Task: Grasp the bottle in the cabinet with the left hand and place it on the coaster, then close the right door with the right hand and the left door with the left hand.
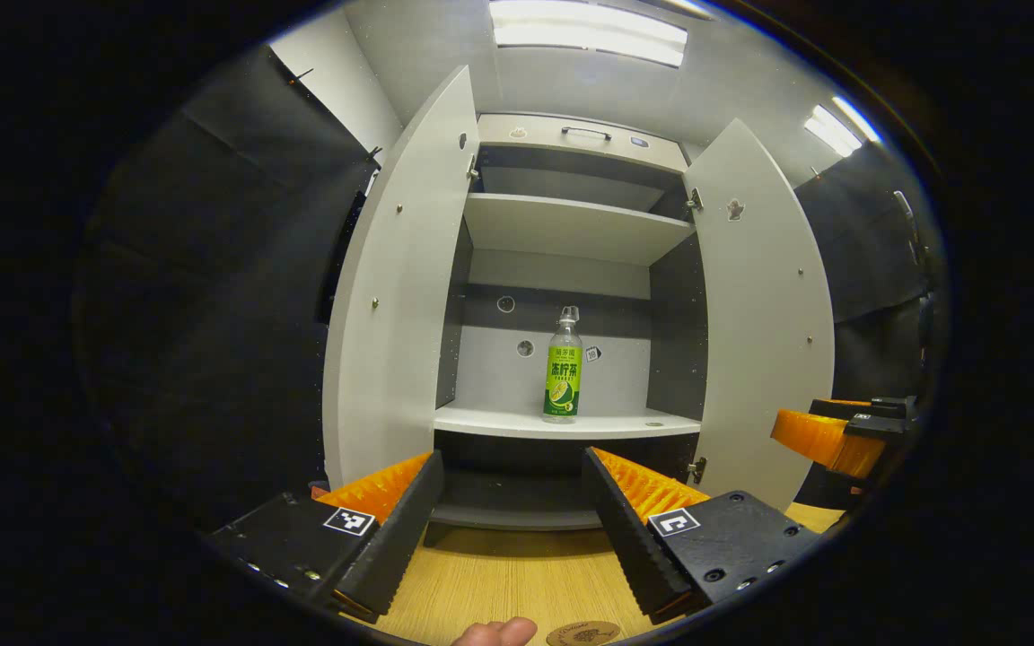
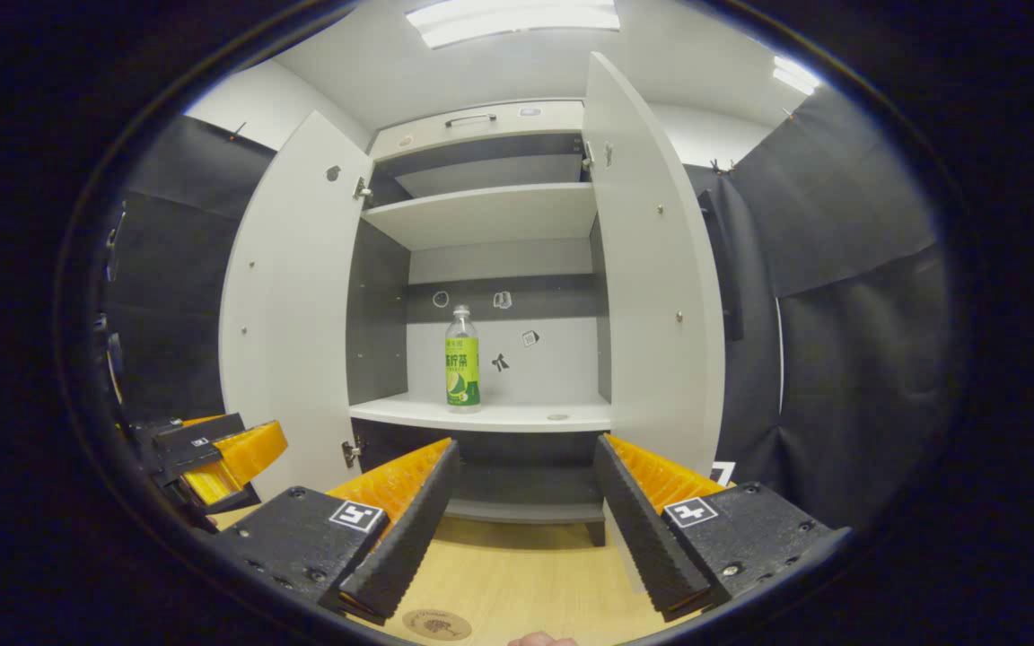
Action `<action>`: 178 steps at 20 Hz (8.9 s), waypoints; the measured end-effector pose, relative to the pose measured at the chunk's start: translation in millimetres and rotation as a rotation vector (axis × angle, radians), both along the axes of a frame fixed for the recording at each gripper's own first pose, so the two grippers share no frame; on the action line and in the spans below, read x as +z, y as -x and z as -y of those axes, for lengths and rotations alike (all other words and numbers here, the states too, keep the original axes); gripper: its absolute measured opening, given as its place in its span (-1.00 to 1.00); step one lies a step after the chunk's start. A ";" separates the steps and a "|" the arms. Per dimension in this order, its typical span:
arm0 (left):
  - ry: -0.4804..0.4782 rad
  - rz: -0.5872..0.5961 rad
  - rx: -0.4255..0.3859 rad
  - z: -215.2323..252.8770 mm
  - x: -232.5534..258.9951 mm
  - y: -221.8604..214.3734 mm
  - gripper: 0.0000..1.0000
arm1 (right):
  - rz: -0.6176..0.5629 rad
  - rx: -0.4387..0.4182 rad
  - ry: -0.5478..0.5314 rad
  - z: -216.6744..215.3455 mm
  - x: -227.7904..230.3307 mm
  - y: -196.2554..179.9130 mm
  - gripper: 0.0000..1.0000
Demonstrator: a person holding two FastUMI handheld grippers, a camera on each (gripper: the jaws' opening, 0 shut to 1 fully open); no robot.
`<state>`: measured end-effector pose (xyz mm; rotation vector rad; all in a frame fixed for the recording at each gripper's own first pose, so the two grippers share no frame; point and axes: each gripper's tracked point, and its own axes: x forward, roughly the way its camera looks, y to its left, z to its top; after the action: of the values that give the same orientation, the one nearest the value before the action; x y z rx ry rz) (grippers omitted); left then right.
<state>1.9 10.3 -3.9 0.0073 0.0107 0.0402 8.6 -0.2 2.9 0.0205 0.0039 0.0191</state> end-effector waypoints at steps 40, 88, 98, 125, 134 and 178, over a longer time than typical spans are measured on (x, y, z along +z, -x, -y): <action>-0.020 -0.066 -0.131 66.9 29.1 -381.9 0.90 | 0.018 -0.114 -0.007 43.2 10.4 47.9 0.89; -0.065 -0.186 -0.218 108.7 -231.2 22.8 0.43 | -0.065 -0.068 0.037 40.0 19.5 7.5 0.97; 0.012 -0.213 -0.234 96.6 -212.3 25.3 0.94 | -0.089 -0.050 0.018 36.5 7.7 4.0 0.97; 0.038 -0.078 -0.074 35.4 -27.2 -13.6 0.90 | 0.154 -0.264 -0.046 184.3 135.9 14.3 0.96; 0.017 -0.096 -0.036 20.5 -38.7 -9.9 0.90 | 0.127 -0.335 -0.026 229.9 154.1 -43.2 0.87; 0.029 -0.034 -0.041 9.2 0.3 -5.0 0.91 | -0.008 -0.155 0.081 85.2 5.1 22.6 0.96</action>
<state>6.9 1.1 -3.6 -0.0204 0.0447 -0.0013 -13.9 -85.4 8.0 -0.0606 0.0108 -0.1364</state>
